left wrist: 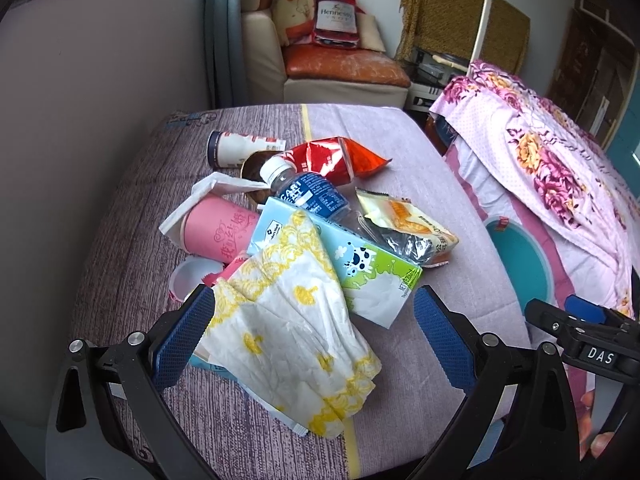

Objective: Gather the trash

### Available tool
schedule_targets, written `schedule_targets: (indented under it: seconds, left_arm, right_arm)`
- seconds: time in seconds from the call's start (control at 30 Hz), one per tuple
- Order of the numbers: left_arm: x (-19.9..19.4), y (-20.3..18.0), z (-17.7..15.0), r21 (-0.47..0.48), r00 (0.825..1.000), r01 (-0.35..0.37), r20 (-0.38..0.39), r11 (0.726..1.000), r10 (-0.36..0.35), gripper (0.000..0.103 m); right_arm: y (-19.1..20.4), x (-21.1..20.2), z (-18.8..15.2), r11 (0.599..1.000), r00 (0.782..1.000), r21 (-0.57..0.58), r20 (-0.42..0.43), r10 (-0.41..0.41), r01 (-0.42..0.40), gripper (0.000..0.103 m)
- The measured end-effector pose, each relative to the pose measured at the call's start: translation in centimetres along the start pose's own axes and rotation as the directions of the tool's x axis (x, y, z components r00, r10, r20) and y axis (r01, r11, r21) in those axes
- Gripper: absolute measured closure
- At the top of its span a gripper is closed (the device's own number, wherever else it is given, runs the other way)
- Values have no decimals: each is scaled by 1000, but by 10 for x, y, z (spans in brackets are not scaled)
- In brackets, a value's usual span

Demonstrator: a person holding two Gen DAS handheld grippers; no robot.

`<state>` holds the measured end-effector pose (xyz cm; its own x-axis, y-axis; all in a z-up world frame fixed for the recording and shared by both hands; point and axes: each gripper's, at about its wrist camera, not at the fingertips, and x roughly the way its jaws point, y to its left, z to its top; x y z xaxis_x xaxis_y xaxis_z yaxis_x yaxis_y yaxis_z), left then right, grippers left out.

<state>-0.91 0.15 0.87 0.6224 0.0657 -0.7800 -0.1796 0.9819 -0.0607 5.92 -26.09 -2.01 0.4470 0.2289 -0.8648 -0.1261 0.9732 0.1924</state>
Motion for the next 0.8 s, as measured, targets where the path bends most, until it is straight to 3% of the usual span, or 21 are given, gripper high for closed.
schedule_targets:
  seconds: [0.8]
  left_arm:
    - [13, 3, -6, -16, 998, 36, -43, 999, -37, 4]
  right_arm:
    - [10, 12, -4, 1000, 999, -22, -34, 9, -10, 6]
